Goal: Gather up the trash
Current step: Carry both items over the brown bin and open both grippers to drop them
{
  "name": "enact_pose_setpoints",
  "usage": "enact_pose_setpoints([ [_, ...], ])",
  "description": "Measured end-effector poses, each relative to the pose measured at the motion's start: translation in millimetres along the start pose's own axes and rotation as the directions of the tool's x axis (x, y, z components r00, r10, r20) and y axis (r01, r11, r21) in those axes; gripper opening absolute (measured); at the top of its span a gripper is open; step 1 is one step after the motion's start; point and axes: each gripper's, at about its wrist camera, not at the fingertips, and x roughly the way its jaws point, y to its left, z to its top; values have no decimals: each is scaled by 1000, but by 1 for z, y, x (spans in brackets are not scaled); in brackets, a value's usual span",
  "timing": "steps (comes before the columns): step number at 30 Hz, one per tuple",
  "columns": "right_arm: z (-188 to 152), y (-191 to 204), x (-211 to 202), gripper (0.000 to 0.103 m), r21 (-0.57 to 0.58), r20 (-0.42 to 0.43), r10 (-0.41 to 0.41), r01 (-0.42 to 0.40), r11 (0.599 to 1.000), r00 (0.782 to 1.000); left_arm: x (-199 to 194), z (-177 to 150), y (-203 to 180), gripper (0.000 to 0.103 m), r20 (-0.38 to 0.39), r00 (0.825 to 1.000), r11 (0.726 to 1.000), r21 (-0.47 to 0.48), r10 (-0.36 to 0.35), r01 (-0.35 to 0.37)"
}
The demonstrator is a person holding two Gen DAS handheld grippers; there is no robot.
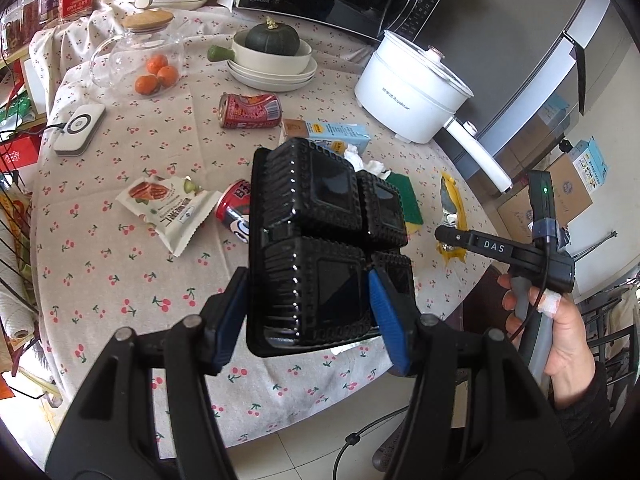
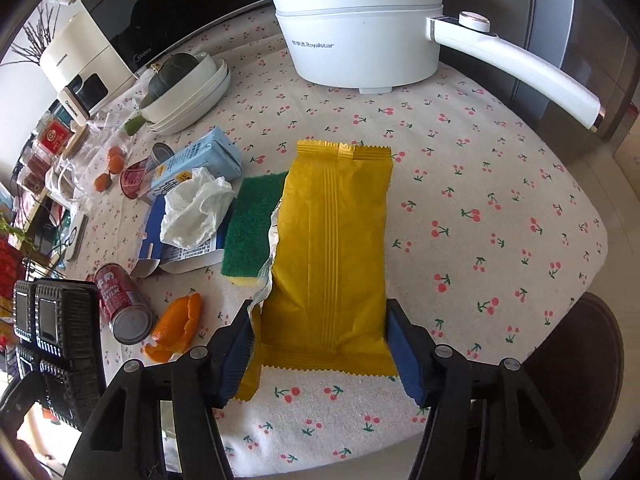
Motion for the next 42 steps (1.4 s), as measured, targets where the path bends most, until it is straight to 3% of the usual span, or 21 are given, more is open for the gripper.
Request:
enact_pose_setpoints([
  [9, -36, -58, -63, 64, 8, 46, -50, 49, 999, 998, 20, -12, -62, 61, -39, 996, 990, 106, -85, 88],
  [18, -86, -136, -112, 64, 123, 56, -96, 89, 988, 994, 51, -34, -136, 61, -107, 981, 957, 228, -159, 180],
  [28, -120, -197, -116, 65, 213, 6, -170, 165, 963, 985, 99, -67, -213, 61, -178, 963, 901, 351, -204, 256],
  [36, -133, -223, -116, 65, 243, -23, -204, 204, 948, 979, 123, -78, -249, 63, -197, 948, 864, 397, -249, 309],
  [37, -133, -224, -116, 65, 245, -24, -205, 205, 948, 978, 124, -79, -253, 65, -186, 954, 863, 412, -234, 292],
  [40, -133, -227, -116, 65, 245, -25, -208, 207, 947, 978, 123, -80, -257, 94, -128, 981, 865, 464, -147, 190],
  [42, -134, -227, -118, 65, 242, -25, -210, 210, 947, 977, 120, -80, -256, 99, -77, 992, 865, 486, -103, 128],
])
